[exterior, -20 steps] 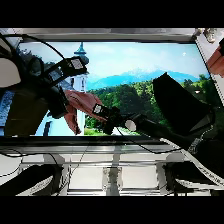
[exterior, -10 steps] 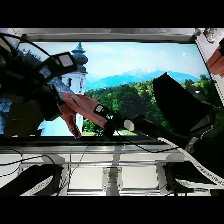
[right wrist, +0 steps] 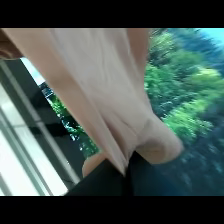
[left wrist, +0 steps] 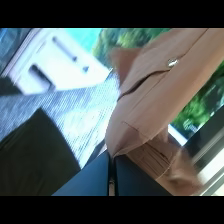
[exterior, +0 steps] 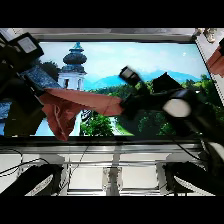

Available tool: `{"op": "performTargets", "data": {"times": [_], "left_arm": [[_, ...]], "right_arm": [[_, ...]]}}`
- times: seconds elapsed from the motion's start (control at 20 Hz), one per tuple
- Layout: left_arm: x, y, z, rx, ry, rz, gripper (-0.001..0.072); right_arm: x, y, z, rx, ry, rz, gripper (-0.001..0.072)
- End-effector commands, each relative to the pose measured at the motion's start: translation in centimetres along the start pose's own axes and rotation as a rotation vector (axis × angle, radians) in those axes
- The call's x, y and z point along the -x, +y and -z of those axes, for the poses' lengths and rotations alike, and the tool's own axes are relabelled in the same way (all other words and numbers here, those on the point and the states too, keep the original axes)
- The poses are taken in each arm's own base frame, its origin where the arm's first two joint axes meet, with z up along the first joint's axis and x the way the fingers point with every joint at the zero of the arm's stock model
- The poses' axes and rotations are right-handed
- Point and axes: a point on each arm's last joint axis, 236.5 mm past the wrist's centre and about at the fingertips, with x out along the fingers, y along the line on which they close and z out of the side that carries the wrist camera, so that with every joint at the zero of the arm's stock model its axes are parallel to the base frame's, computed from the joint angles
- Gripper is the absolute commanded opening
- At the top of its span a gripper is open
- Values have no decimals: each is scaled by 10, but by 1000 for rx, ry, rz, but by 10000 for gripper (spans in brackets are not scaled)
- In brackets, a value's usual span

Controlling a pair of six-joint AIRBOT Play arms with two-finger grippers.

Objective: Fold the clothes and pants, and hang the long-sleeved shirts on hangers.

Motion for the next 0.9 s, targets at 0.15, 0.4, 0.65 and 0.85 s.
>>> {"op": "performTargets", "data": {"times": [0.15, 0.4, 0.65, 0.85], "left_arm": [[33, -7, -42, 145, -252, 10, 16], [55, 11, -35, 468, -303, -55, 16], [15, 6, 8, 535, -22, -39, 15], [-47, -5, 23, 486, 231, 56, 15]], "right_arm": [[118, 14, -1, -29, 56, 0, 3], [166, 35, -8, -83, 45, -37, 3], [162, 43, 1, -126, 122, -80, 3], [117, 29, 11, -127, 274, -107, 2]]}}
